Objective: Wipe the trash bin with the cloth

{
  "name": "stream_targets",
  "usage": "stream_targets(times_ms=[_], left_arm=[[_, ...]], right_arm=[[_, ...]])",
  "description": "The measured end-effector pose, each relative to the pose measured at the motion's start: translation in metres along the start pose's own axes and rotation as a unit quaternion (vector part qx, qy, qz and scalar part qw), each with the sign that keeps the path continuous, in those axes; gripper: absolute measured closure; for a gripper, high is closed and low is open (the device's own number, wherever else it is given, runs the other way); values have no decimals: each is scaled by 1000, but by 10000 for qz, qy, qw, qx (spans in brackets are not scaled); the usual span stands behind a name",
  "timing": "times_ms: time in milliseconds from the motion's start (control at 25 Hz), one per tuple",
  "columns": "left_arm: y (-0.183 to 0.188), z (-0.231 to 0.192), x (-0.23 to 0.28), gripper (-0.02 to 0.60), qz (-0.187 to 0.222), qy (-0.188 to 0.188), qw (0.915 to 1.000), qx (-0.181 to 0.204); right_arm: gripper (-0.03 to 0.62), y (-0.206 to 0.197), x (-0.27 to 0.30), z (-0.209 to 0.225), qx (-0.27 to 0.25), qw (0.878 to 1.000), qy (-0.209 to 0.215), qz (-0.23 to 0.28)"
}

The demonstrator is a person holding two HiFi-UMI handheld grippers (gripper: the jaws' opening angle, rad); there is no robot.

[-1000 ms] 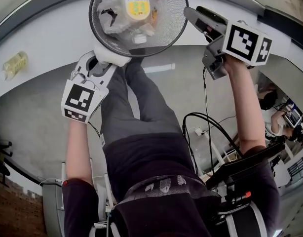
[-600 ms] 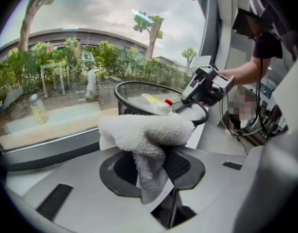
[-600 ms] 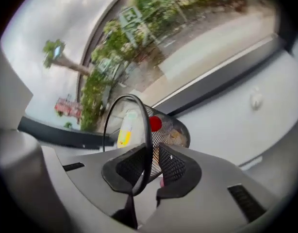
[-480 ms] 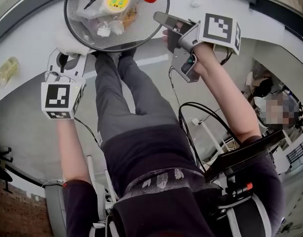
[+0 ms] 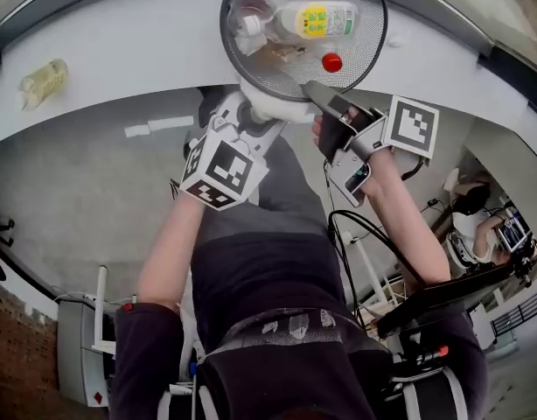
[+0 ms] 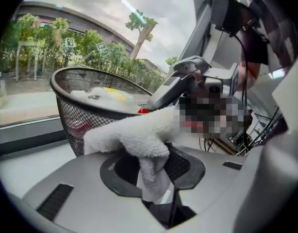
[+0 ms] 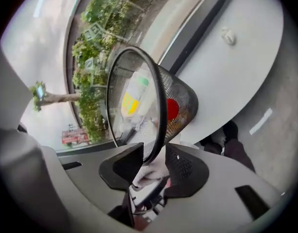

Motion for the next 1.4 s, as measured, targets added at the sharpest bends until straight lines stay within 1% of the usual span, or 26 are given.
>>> stream_targets(times_ms=[40,80,120,160,240,280,360,400,480,520,560,600,640,680,800,840,880,960,1000,1080,1120,1200,1240,1280,1320,1400], left_arm=[[-2,-5,-4,474,15,27,10000,-40],[-6,-11,-9,474,11,64,10000,-46],[-10,-19,-16,474,-13,113,9999,-22],[-14,-27,-23,474,-48,173,9998,8],[-18,-42,-36,474,-78,277,9996,-3],[-16,-48,-41,474,-48,283,9996,-49],[-9,-56,-46,474,32,252,9996,-140],[-4,-60,-46,474,31,275,9996,-115],[4,-68,-44,474,-61,428,9990,149],[6,-71,-44,474,-117,520,9981,316],[7,-74,-45,474,-157,601,9971,435],[7,-78,-46,474,-172,678,9965,466],[6,-83,-49,474,-159,757,9962,404],[5,-87,-50,474,-115,831,9961,275],[6,-93,-51,474,63,1039,9945,-122],[6,-92,-51,474,84,1107,9936,-187],[5,-90,-52,474,90,1160,9929,-240],[1,-81,-55,474,100,1178,9922,-388],[-2,-75,-55,474,100,1151,9922,-470],[-8,-62,-50,474,43,1044,9929,-571],[-11,-53,-43,474,-7,915,9941,-575],[-13,-27,-20,474,-102,427,9982,-411],[-11,-12,-9,474,-138,186,9994,-241],[-8,1,-1,474,-156,25,9998,-94],[-6,8,4,474,-160,-63,9998,-42],[-5,10,2,474,-190,-112,9996,-148]], right_arm=[[457,-1,-2,-4,-247,9997,-58,-51],[402,1,-7,-7,-575,9982,-140,-77],[379,8,-14,-11,-1045,9942,-230,-91],[368,20,-21,-17,-1681,9853,-272,-92],[367,53,-29,-36,-2975,9545,-203,21],[367,69,-32,-45,-3386,9405,-247,126],[367,93,-36,-59,-3857,9211,-477,215],[367,101,-33,-64,-4032,9135,-525,129],[361,111,-18,-66,-4279,9016,-608,-187],[359,114,-10,-63,-4313,8993,-660,-298],[361,116,-5,-59,-4279,9004,-708,-334],[372,116,-2,-53,-4164,9056,-746,-301],[439,116,-2,-47,-3956,9150,-764,-209],[510,116,-3,-40,-3655,9278,-743,-77],[514,110,-10,-26,-2394,9684,-548,433],[516,107,-12,-24,-1923,9781,-490,632],[516,102,-13,-22,-1481,9848,-405,809],[508,87,-13,-19,-763,9919,-165,1000],[507,76,-13,-18,-486,9940,-59,981],[507,52,-9,-14,-23,9969,115,774],[507,43,-7,-10,136,9976,189,658],[507,35,-5,-5,251,9979,283,523],[507,35,-5,-3,261,9978,298,527],[507,35,-5,-2,248,9978,284,549],[507,35,-6,-1,211,9979,256,550],[506,35,-8,-1,72,9986,218,479]])
Point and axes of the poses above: the fingertips, and each gripper's own axes: x forward along the fingers, z to its right, y out of its top, the point moved 3 cm from there along -x, backward along the fingers, and after that the axes turned 9 degrees about y, right-handed, at the moved point
